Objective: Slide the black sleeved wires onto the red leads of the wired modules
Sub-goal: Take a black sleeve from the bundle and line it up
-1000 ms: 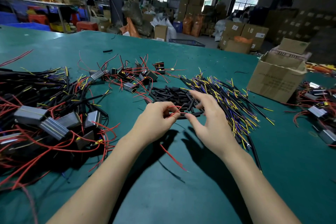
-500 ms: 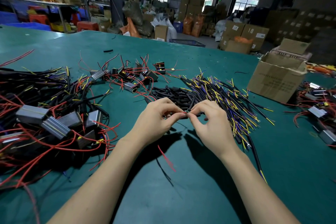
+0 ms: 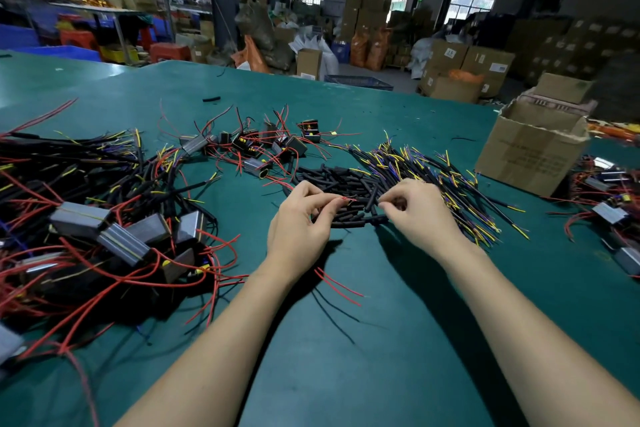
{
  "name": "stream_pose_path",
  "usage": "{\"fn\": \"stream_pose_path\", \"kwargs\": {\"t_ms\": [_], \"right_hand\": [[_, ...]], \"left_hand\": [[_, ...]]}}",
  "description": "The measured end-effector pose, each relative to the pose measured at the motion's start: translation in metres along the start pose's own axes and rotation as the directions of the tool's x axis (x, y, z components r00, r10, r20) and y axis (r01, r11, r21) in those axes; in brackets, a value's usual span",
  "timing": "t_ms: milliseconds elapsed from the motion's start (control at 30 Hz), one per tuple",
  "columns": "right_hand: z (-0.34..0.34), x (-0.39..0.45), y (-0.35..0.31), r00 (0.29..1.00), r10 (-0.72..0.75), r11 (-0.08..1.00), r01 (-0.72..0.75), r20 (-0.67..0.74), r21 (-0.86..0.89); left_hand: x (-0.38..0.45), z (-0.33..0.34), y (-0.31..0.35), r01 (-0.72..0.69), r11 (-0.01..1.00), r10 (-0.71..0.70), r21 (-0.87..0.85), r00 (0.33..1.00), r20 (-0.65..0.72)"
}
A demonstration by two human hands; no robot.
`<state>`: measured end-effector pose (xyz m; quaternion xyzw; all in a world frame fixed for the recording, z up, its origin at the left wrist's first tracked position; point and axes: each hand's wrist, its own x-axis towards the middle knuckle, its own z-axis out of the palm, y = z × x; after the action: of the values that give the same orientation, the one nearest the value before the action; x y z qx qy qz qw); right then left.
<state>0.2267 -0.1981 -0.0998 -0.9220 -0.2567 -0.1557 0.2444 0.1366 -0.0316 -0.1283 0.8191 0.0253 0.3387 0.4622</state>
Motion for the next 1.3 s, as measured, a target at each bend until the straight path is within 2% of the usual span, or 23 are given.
{"fn": "stream_pose_path", "kwargs": {"t_ms": [67,133,300,500,567,600,667,700,733,767,800,867,967,1033,1100,1300], "right_hand": [[0.005,0.006,-0.001,0.983,-0.058,0.971,0.096,0.171,-0.220],[0.010,0.008,-0.003,0.964,-0.082,0.931,0.165,0.253,-0.327],[0.012,0.013,-0.006,0.937,-0.140,0.890,0.261,0.320,-0.375],[0.006,0.026,-0.007,0.878,-0.139,0.855,0.340,0.459,-0.391],[0.004,0.027,-0.006,0.892,-0.150,0.893,0.308,0.427,-0.329],[0.003,0.026,-0.005,0.925,-0.160,0.938,0.252,0.346,-0.240],[0.001,0.018,-0.007,0.995,-0.098,0.993,0.097,0.018,0.072],[0.000,0.011,-0.010,0.987,0.028,0.956,0.020,-0.160,0.291],[-0.001,0.003,-0.014,0.947,0.196,0.847,-0.033,-0.254,0.531],[-0.001,-0.006,-0.019,0.907,0.343,0.667,-0.052,-0.245,0.743],[0.000,-0.014,-0.023,0.884,0.433,0.472,-0.053,-0.179,0.880],[0.002,-0.028,-0.032,0.882,0.470,0.171,-0.071,-0.018,0.983],[0.000,-0.034,-0.042,0.892,0.436,-0.113,-0.076,0.118,0.991],[-0.003,-0.033,-0.047,0.897,0.422,-0.153,-0.075,0.133,0.985],[-0.004,-0.035,-0.049,0.903,0.411,-0.095,-0.093,0.124,0.991],[-0.007,-0.037,-0.051,0.901,0.423,-0.012,-0.099,0.094,0.995]], "left_hand": [[0.001,0.001,-0.002,0.008,1.000,-0.008,-0.007,1.000,0.008],[0.002,0.001,-0.003,0.006,1.000,-0.006,-0.023,1.000,0.014],[0.003,0.002,-0.007,-0.014,0.997,0.014,-0.079,1.000,-0.009],[0.003,0.002,-0.007,0.019,0.994,-0.019,-0.112,1.000,-0.003],[0.003,0.001,-0.006,0.011,0.993,-0.012,-0.120,1.000,-0.014],[0.003,0.001,-0.006,0.008,0.993,-0.011,-0.122,1.000,-0.019],[0.005,0.000,-0.003,0.015,0.990,-0.018,-0.141,1.000,-0.017],[0.006,-0.001,-0.002,0.021,0.986,-0.023,-0.165,1.000,-0.013],[0.007,-0.002,0.000,0.029,0.981,-0.031,-0.193,0.999,-0.007],[0.008,-0.003,0.001,0.043,0.974,-0.044,-0.224,0.999,0.001],[0.008,-0.004,0.003,0.064,0.963,-0.063,-0.260,0.998,0.014],[0.011,-0.008,0.006,0.124,0.925,-0.109,-0.360,0.992,0.062],[0.015,-0.014,0.009,0.264,0.839,-0.190,-0.476,0.962,0.198],[0.017,-0.017,0.009,0.341,0.804,-0.219,-0.487,0.932,0.290],[0.016,-0.018,0.012,0.362,0.802,-0.202,-0.475,0.913,0.355],[0.010,-0.016,0.017,0.314,0.816,-0.120,-0.485,0.913,0.390]]}}
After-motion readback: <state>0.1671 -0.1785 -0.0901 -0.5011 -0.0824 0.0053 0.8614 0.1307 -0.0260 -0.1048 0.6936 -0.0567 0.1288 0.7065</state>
